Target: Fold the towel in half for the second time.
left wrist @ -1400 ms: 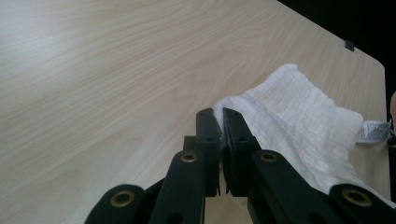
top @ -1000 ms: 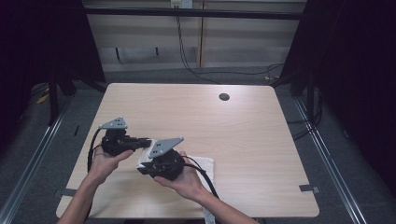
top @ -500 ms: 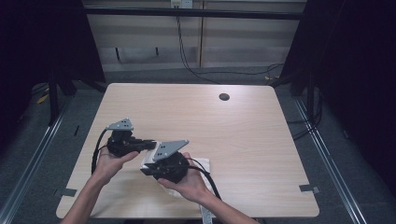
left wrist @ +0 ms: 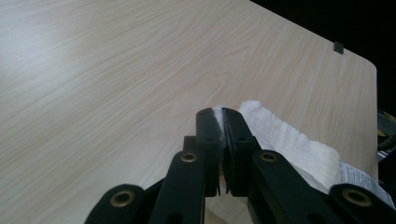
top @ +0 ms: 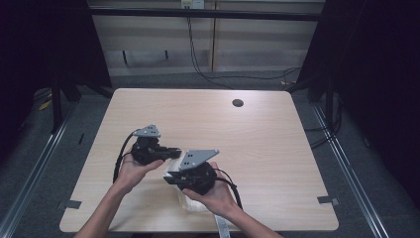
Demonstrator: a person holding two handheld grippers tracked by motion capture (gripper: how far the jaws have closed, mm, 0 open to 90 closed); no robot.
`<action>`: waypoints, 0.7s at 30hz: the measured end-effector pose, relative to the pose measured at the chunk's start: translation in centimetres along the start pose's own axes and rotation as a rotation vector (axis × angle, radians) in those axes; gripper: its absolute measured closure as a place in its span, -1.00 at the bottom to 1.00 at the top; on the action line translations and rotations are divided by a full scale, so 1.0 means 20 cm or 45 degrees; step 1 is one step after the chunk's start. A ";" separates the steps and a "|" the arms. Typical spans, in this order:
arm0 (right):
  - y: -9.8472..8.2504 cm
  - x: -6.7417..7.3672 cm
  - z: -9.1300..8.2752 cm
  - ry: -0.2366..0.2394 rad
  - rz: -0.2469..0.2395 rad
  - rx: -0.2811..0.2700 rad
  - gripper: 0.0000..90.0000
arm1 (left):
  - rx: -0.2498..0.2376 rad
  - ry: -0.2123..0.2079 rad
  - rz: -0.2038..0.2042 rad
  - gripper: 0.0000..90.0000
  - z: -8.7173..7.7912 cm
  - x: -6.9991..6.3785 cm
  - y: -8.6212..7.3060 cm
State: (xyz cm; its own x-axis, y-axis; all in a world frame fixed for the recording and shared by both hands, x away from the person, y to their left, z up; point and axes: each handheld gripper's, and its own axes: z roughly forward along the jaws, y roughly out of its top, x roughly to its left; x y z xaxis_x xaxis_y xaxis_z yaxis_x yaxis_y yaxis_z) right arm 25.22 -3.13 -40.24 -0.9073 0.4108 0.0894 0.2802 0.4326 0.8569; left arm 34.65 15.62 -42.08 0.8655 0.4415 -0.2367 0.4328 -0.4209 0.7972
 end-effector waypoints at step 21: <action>-0.23 -0.08 -0.19 -0.101 0.135 -0.010 0.84 | 0.070 -0.043 -0.001 0.93 0.27 -0.07 0.05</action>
State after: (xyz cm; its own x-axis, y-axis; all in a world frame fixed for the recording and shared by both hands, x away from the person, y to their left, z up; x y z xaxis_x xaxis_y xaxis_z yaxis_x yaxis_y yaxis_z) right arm 24.16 -8.75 -42.46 -0.8451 0.5162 0.1393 0.3704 0.3774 0.8488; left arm 35.33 10.25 -43.92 0.8727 0.4151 -0.2571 0.4460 -0.4636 0.7656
